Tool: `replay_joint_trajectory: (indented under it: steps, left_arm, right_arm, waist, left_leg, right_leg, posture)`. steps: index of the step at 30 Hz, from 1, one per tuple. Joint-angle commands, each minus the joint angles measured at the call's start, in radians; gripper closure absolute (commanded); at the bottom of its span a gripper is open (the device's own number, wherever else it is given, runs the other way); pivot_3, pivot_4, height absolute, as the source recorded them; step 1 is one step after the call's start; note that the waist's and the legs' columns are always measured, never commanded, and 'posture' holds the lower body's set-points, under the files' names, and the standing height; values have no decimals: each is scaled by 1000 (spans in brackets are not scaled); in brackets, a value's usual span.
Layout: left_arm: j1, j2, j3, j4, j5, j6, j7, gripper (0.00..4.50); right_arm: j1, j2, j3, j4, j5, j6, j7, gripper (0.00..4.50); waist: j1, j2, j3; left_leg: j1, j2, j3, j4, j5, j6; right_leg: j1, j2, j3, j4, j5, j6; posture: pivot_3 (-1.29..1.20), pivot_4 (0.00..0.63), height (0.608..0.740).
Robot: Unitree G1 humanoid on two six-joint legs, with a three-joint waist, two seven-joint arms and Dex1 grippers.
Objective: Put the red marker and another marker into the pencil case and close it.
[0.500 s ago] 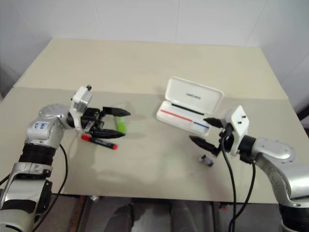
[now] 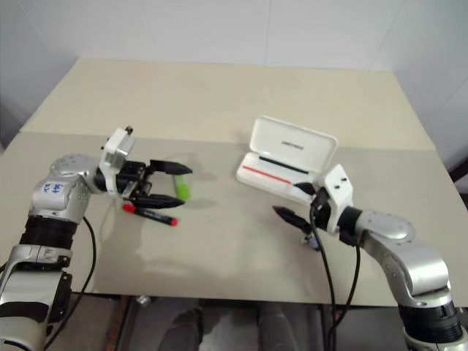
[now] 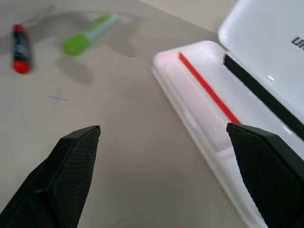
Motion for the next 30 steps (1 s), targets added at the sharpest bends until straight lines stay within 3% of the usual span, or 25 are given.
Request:
replay_joint_trajectory:
  steps: [1, 9, 18, 26, 30]
  left_arm:
    - [57, 21, 51, -105, -34, 7, -5, 35]
    - [118, 19, 104, -183, -45, 24, 62, 35]
    - [179, 51, 148, -241, -50, 34, 91, 35]
    - [186, 25, 131, -254, -48, 41, 104, 35]
    - [181, 21, 131, -254, -48, 44, 103, 0]
  right_arm:
    - [-80, -17, 45, 78, -39, 2, 40, 0]
    - [-217, -77, 124, 258, -121, -40, 185, 0]
    - [-196, -116, 113, 252, -139, -37, 273, 0]
    - [-251, -110, 200, 341, -223, -49, 298, 0]
    - [-309, -86, 233, 404, -271, -44, 277, 868]
  waist:
    - [-1, 0, 0]
    - [1, 0, 0]
    - [-1, 0, 0]
    - [-3, 0, 0]
    - [-5, 0, 0]
  left_leg:
    - [0, 0, 0, 0, 0, 0]
    - [0, 0, 0, -2, 0, 0]
    - [0, 0, 0, -5, -1, 1]
    - [0, 0, 0, -4, -1, 1]
    - [0, 0, 1, -4, -1, 1]
  right_leg:
    - [0, 0, 0, 0, 0, 0]
    - [-1, 0, -1, 1, 2, 3]
    - [-3, 0, -1, 1, 5, 10]
    - [-3, 0, -1, 1, 4, 9]
    - [-3, 0, -1, 0, 4, 8]
  posture:
    - [0, 150, 740]
    - [0, 150, 740]
    - [0, 150, 740]
    - [0, 150, 740]
    - [0, 150, 740]
